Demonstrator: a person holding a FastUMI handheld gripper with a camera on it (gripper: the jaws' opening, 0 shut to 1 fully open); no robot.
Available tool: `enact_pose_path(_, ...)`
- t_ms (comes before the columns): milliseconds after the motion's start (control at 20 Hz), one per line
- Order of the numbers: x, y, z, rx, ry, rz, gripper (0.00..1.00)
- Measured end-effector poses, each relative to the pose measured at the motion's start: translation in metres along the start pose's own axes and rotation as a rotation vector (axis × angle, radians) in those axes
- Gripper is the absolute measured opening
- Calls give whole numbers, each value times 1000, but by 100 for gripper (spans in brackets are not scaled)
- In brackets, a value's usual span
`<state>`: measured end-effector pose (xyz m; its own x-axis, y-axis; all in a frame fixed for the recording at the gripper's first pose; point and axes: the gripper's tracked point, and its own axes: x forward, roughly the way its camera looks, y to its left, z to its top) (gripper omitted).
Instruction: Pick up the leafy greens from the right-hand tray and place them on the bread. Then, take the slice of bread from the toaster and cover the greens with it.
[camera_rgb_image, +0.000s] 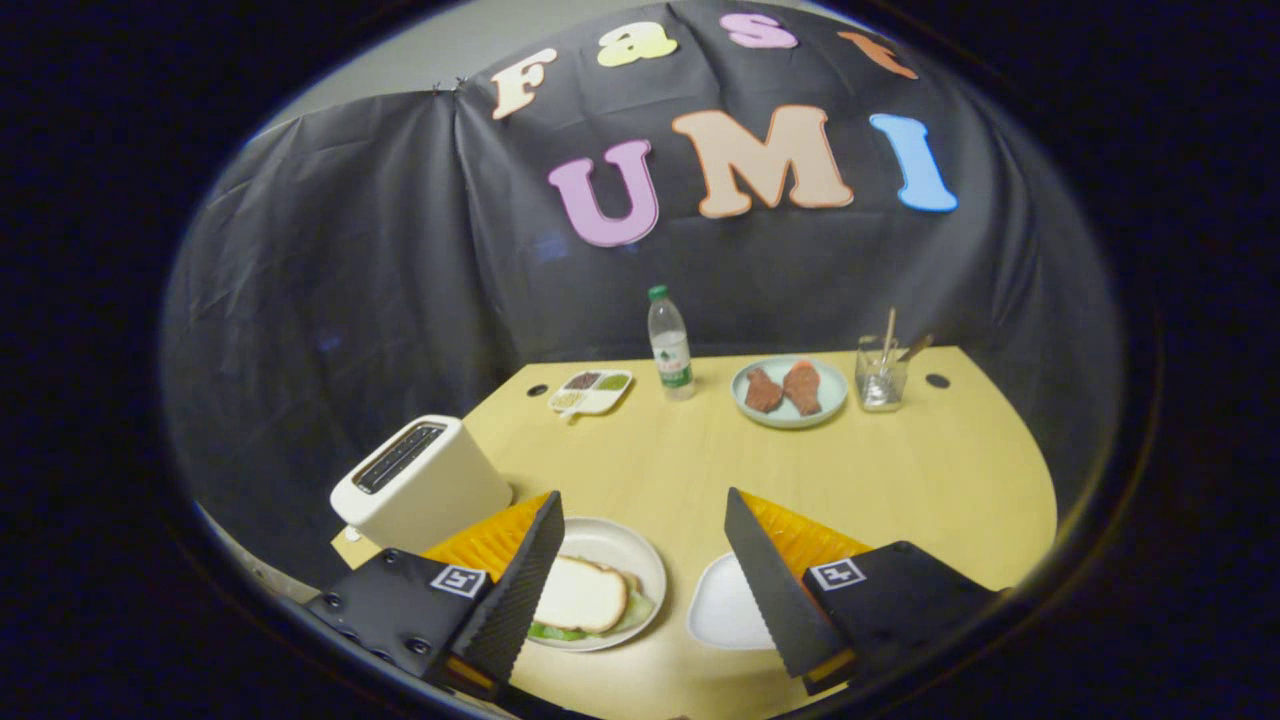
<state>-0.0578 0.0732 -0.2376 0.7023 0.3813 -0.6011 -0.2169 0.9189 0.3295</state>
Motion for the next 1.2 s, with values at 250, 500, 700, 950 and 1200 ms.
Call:
enact_pose_path(250,-28,-33,66,-58,-159,-93,100)
enact_pose_path(500,-47,-59,123,-108,-302,-184,100)
enact_pose_path(700,-70,-70,157,-133,-425,-243,100)
enact_pose_path(950,-75,-83,162,-97,-456,-258,100)
enact_pose_path(1200,-76,-90,164,-97,-469,-262,100)
